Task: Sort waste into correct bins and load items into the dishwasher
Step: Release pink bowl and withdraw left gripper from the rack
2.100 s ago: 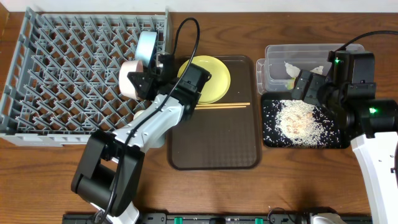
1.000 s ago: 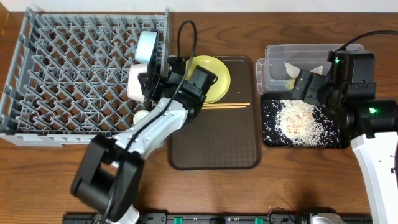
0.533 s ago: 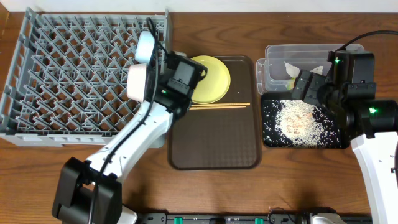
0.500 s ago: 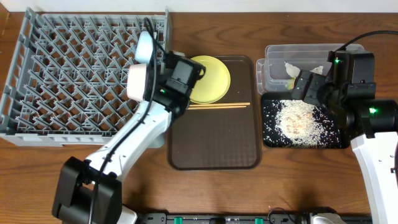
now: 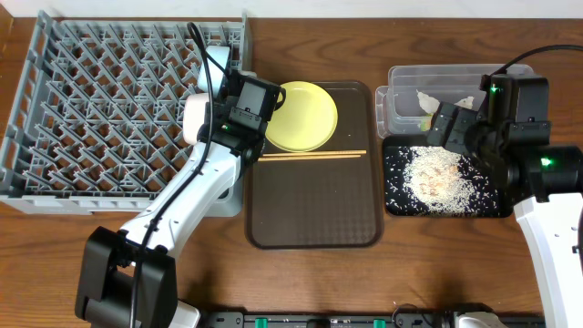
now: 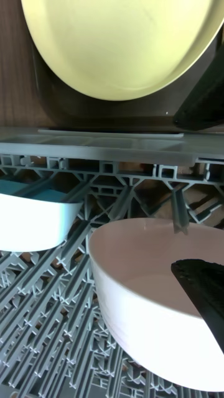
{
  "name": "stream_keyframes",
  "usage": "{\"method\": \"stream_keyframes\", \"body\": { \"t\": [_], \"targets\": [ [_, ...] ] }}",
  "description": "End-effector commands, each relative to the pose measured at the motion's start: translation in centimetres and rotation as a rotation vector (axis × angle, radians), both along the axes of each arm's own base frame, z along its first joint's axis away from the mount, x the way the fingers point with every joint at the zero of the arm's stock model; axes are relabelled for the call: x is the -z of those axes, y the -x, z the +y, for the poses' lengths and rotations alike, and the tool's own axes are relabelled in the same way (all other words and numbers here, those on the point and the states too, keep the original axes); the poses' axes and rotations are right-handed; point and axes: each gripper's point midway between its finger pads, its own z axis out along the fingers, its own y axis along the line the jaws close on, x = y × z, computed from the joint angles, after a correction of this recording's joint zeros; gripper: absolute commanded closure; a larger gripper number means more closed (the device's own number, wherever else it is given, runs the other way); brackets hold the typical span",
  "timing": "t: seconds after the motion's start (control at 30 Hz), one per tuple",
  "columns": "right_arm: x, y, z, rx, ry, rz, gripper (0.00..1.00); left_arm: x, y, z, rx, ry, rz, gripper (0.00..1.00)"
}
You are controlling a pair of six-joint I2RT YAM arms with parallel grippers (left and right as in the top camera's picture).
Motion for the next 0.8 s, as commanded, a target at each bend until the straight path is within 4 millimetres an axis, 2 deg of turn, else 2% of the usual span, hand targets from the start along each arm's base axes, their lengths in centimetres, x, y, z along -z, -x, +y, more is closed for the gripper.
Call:
{"method": "stream_keyframes", "body": {
  "t": [0.0, 0.1, 0.2, 0.33, 0.43, 0.57, 0.77],
  "targets": [
    [-0.1, -0.1, -0.5, 0.024, 0.002, -0.002, 0.01, -1.1, -0.2, -0.5, 0.0, 0.013, -0.027, 0.32],
    [-0.1, -0.1, -0.5, 0.024, 0.002, -0.002, 0.01, -2.7, 0.1, -1.5, 0.026, 0.031, -0.065, 0.33],
    [-0.1, -0.1, -0.5, 0.024, 0.002, -0.002, 0.01, -5.1, 0.1, -1.9, 0.036, 0.064, -0.136, 0.33],
    [-0.1, -0.1, -0.5, 0.024, 0.002, -0.002, 0.01, -7.4, -0.4, -1.6, 0.023, 0.099, -0.218, 0.33],
    [-0.1, -0.1, -0.5, 0.024, 0.002, -0.002, 0.01, -8.1, -1.5, -1.0, 0.018, 0.097, -0.262, 0.33],
    [-0.1, -0.1, -0.5, 0.024, 0.002, -0.002, 0.01, -7.7, -3.1, 0.2, 0.021, 0.055, -0.271, 0.33],
    [-0.1, -0.1, -0.5, 0.024, 0.002, -0.002, 0.01, -4.6, -4.0, 0.7, 0.068, -0.038, -0.181, 0.33]
  ]
}}
